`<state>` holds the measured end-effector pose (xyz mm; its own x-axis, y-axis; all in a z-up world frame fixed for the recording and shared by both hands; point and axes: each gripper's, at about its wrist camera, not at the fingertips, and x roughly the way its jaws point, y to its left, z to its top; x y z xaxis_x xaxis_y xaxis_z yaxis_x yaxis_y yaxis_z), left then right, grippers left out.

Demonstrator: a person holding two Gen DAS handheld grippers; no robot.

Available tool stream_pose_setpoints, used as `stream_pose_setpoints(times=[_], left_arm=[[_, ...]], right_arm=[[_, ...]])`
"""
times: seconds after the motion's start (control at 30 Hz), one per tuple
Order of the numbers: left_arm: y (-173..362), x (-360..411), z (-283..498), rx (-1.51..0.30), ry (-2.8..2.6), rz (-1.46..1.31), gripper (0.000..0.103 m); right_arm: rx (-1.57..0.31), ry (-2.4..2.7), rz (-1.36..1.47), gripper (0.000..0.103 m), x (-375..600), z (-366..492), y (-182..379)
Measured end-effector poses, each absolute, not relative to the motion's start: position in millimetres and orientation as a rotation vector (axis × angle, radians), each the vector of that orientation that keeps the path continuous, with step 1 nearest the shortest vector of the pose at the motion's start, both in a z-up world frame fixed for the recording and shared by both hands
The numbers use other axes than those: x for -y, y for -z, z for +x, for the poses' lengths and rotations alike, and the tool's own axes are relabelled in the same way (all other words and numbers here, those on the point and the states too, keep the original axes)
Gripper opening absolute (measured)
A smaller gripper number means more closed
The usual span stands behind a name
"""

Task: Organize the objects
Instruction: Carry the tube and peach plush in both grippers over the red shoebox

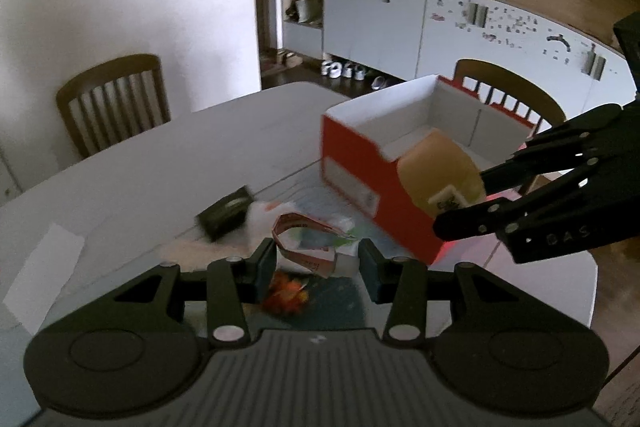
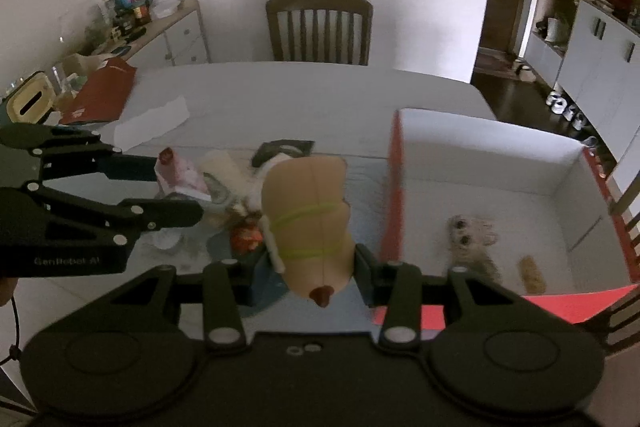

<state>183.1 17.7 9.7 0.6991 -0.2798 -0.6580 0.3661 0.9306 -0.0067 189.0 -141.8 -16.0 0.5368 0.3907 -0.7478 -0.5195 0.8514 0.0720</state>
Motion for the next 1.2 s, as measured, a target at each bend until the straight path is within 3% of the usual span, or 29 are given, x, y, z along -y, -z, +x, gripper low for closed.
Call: stream_pose_setpoints(times=[0.83,1.2], left_arm=[[-10,155,262,-0.728,0.464,0.242,0.044],[9,193,320,-0.785,0.424,0.301,0.044]], right_arm=[[-0.822,-0.445,-0.122,0.042,286,251,27],[-0.860,-0.372,-0.130,0.042,319,300,51]])
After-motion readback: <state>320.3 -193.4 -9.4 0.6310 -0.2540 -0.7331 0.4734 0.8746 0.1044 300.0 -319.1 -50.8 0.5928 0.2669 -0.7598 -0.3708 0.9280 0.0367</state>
